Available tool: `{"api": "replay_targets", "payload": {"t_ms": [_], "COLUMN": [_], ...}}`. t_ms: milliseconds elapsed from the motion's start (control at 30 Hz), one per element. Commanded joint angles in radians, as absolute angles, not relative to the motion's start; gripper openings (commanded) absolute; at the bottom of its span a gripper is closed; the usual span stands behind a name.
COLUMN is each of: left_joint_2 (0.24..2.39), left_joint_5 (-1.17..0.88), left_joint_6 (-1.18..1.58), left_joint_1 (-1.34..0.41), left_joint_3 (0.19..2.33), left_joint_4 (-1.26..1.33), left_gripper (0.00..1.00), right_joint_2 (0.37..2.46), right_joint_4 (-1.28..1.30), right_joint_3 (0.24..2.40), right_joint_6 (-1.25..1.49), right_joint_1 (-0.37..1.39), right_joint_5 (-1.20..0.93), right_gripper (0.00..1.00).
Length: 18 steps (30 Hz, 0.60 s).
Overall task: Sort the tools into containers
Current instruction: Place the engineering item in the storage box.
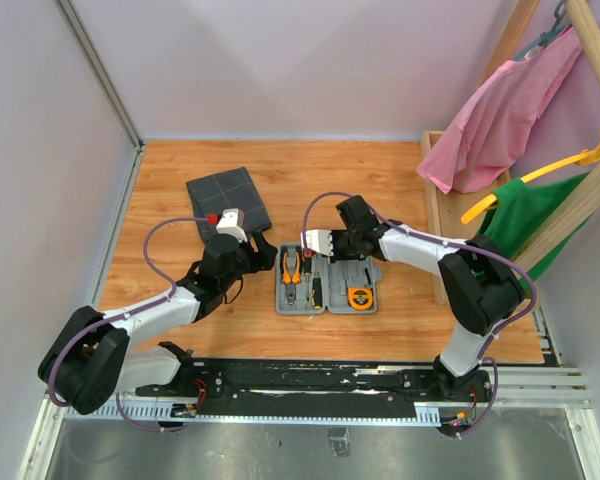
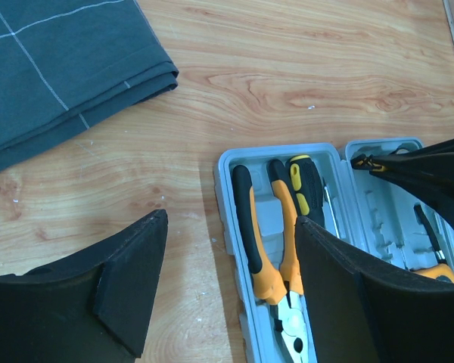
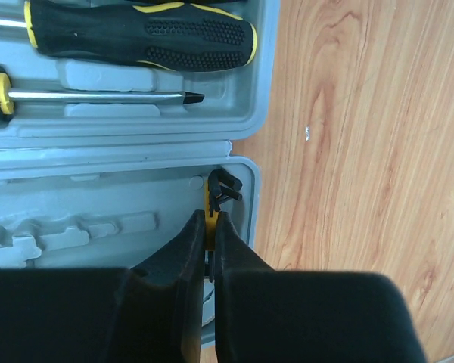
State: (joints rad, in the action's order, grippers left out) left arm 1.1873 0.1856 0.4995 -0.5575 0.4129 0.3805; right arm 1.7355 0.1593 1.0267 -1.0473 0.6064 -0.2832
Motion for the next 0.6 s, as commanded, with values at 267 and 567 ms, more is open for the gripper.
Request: {"api": "replay_targets", "payload": {"t_ms": [267,567], "left_joint_2": [1.18,1.185], "left_joint_5": [0.201,0.198], "left_joint_6": [0.483,0.491], "left_joint_1": [-0.548,-0.548], "left_joint_3": [0.424,0.421], "left_joint_4": [0.403,0.408], "left_gripper": [0.72,0.72], "right_joint_2": [1.575,1.351], "right_joint_4": [0.204,0.072], "right_joint_3": [1.032,0.932], "right_joint_6": [-0.967,-0.417], "right_joint_1": [0.595,0.593], "right_joint_5": [-0.271,-0.171], "right_gripper": [0.01,0.01]}}
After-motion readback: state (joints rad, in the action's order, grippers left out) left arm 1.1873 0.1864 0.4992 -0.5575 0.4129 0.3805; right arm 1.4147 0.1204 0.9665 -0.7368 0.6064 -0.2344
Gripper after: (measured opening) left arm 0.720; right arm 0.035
